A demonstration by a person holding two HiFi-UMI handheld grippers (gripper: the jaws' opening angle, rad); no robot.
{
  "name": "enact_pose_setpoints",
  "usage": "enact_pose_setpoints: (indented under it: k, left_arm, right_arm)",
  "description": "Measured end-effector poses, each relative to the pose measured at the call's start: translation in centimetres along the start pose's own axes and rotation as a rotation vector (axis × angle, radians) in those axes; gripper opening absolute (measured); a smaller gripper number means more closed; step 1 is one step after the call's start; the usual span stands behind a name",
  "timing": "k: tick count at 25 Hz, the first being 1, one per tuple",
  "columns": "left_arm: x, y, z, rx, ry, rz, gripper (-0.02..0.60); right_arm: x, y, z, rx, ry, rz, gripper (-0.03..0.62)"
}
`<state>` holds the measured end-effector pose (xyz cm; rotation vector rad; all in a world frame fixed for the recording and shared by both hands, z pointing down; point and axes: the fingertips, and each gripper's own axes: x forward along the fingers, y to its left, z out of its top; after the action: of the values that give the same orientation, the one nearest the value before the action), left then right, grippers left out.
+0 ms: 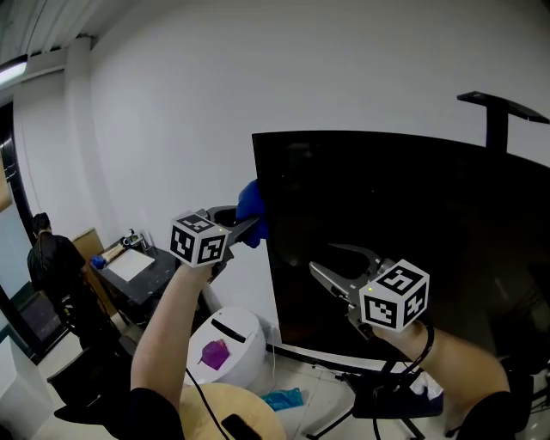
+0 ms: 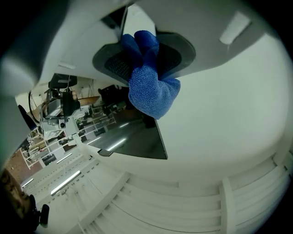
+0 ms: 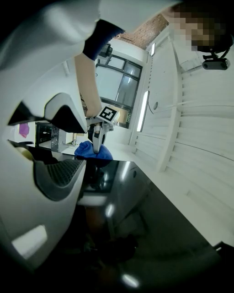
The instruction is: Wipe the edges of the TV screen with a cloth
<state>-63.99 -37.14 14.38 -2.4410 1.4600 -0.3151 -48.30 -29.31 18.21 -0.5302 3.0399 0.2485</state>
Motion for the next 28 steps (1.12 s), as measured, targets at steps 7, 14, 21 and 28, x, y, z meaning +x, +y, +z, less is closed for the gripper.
enact_pose_setpoints:
  k: [7,14,21,28]
  left_arm:
    - [-0.1,2.2,5.5,0.074,-0.003,0.023,0.133]
    - [-0.8,4.1,11.1,0.126,-0.019,0.053,0.133]
    - [-1.7,4.6,15.7,0.200,-0.021,0.078,0.133]
    - [-4.2,0.1,19.9,0.289,-0.148,0.045,0.133]
  right_arm:
    - [-1.2,-1.8,5.0,-0.029,-0.091,-0.042,0.183]
    - [-0.9,-1.5,10.6,-0.118,-0.147,-0.046,0.179]
    - [-0.5,1.5,14.6,-0.274,-0.172,-0.012,0.178]
    - [-0.2,2.1,18.2,-0.246,-0.221,0.025,0.181]
